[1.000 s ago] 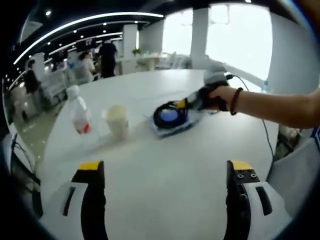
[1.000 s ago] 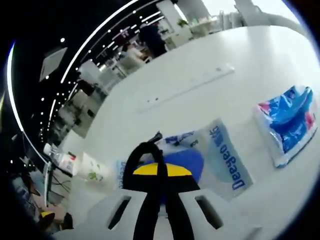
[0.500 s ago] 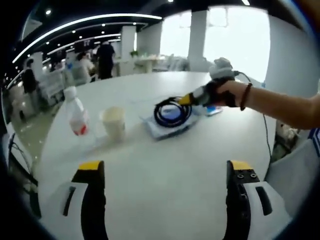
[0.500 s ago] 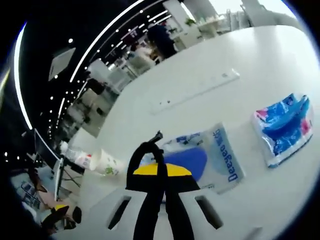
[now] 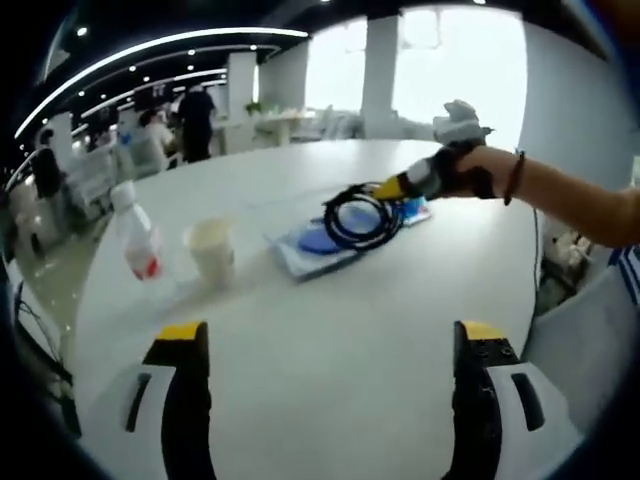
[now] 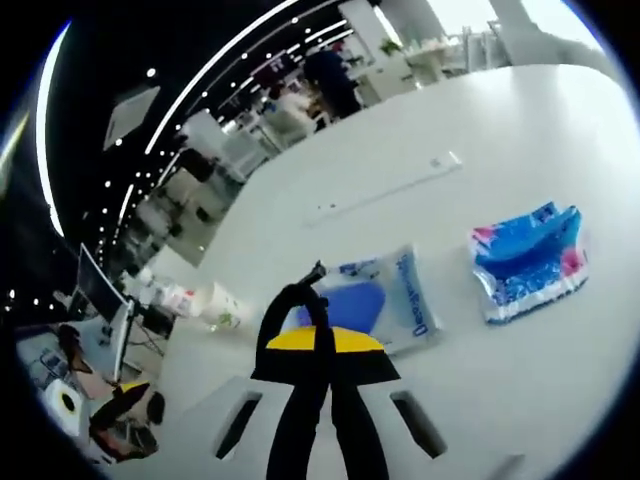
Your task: Arrange the tabletop items into an orderly group along one side of the table until the central work area is clear of visible clutter.
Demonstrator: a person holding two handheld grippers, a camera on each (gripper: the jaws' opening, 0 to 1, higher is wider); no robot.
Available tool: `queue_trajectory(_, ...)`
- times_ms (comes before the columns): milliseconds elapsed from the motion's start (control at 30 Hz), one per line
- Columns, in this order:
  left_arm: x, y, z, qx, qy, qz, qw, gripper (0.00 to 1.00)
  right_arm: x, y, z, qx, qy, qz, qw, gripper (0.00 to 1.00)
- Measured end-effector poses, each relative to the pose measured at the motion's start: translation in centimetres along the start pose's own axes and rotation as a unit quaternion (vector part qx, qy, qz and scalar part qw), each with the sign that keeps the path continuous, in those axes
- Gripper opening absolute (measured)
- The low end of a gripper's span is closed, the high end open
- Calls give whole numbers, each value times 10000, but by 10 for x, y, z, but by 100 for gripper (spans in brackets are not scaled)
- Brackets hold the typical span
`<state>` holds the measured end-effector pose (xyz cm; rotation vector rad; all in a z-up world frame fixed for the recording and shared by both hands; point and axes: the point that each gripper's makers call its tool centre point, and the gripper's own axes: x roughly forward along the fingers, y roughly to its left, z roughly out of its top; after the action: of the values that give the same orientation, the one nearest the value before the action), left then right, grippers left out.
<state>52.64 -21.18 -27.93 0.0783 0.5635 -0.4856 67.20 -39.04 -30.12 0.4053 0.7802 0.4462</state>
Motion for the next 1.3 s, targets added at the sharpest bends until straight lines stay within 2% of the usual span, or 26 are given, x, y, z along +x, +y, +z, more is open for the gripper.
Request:
queue_trajectory(200, 1, -4, 1, 84, -4, -72, 9999, 99, -21, -10, -10, 192, 116, 69, 9997, 2)
queue_trajectory(567, 4, -6, -4, 132, 64, -107, 9998, 98, -50, -29, -20, 174, 131, 1, 9998, 2)
queue_trajectory(700, 4, -12, -3, 150, 50, -184, 9997, 98, -59, -41, -28, 398, 185, -1, 9990, 2)
queue_trajectory(933, 3, -14, 0, 209, -18, -229, 9995, 99, -68, -58, -42, 737, 262, -3, 9969, 2)
queue_trajectory(1300, 5, -14, -4, 150, 49, -240, 9996, 98, -70, -84, -52, 846, 369, -235, 9955, 2)
